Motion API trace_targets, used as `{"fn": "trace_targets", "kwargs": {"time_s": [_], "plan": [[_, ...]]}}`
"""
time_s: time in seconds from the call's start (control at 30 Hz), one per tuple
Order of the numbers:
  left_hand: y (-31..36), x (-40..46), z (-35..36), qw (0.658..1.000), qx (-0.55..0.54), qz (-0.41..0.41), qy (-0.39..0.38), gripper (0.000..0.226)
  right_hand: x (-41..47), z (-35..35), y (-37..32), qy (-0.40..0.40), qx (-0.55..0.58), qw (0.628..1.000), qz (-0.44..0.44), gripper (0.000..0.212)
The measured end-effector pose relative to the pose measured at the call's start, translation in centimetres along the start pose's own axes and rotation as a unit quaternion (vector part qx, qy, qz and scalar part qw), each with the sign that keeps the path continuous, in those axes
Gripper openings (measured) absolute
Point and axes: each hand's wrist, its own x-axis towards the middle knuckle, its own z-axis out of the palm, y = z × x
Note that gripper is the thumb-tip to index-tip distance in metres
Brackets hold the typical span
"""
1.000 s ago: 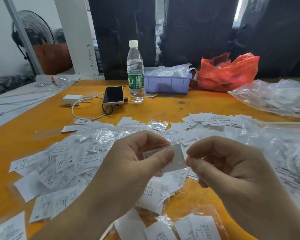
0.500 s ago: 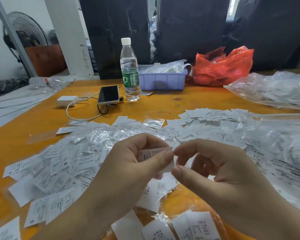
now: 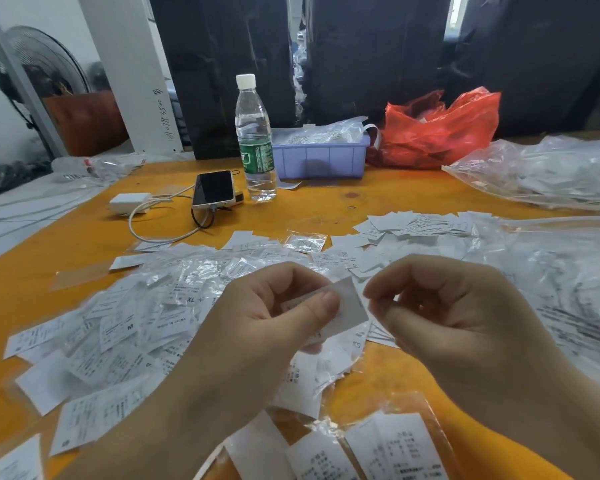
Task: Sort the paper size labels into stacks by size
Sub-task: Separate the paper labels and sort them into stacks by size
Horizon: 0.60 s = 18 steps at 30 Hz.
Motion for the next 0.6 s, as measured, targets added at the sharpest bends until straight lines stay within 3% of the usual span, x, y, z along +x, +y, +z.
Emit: {"fn": "trace_targets", "kwargs": {"time_s": [0.2, 0.3, 0.37, 0.47, 0.6], "plan": [[0.2, 0.2, -0.6, 1.000, 0.020, -0.007, 0.012, 0.012, 0.6, -0.7, -0.2, 0.033, -0.016, 0.999, -0.015, 0.014], [0.4, 0.1, -0.7, 1.000, 0.009, -0.013, 0.017, 0.011, 0.6, -0.6, -0.4, -0.016, -0.010, 1.000, 0.008, 0.006], [0.5, 0.1, -0.7, 0.999, 0.017, -0.019, 0.026, 0.010, 0.4, -0.3, -0.3, -0.058, -0.001, 0.998, 0.023, 0.012], [-0.2, 0.2, -1.2, 0.986, 0.143, -0.006, 0.090, 0.013, 0.1, -0.1, -0.2, -0.065, -0.029, 0.997, 0.020, 0.011], [-0.6, 0.5, -2.1, 0.914, 0.378, -0.008, 0.150, 0.015, 0.5, -0.3, 0.3, -0.055, -0.087, 0.994, 0.046, 0.011]]}}
